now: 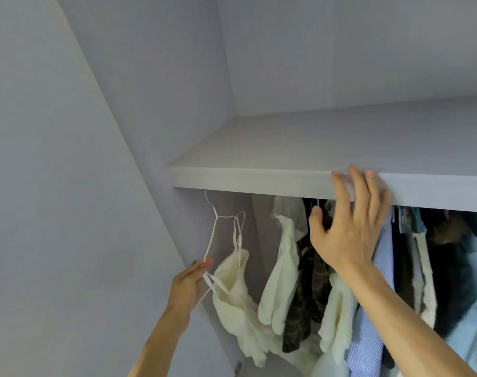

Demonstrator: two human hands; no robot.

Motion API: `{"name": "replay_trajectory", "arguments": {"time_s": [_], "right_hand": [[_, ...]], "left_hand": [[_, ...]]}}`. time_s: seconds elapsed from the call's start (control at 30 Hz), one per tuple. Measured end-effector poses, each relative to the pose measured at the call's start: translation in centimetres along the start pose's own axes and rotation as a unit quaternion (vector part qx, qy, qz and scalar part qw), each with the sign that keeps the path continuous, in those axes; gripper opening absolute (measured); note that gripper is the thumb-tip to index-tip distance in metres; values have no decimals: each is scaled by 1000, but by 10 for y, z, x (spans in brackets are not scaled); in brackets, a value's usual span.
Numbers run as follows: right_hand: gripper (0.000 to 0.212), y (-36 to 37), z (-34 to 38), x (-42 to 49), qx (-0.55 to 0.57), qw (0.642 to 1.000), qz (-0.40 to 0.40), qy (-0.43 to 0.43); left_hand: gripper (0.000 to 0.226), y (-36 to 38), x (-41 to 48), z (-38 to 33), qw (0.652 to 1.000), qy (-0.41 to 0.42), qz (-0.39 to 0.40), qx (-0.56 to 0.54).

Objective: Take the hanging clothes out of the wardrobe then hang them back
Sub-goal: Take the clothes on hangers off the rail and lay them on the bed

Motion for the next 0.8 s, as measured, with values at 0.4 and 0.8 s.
{"name": "replay_trajectory", "arguments": {"time_s": [0.4,0.8], "right_hand": [[79,78,120,-206,212,846,489,-8],[51,-72,298,-287,452,738,479,-150]], "left_hand": [[25,-127,-130,25,995,-21,10,100],[44,-243,-378,-13,991,28,-109,76]]}}
Point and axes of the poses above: each hand's wrist, its own x-axis towards the middle knuckle, its own y-axis out of the palm, z = x × y, the point moved 9 cm from there along x, towards the middle knuckle, and after that the axes turned 12 degrees about y, right-handed, at the moved point
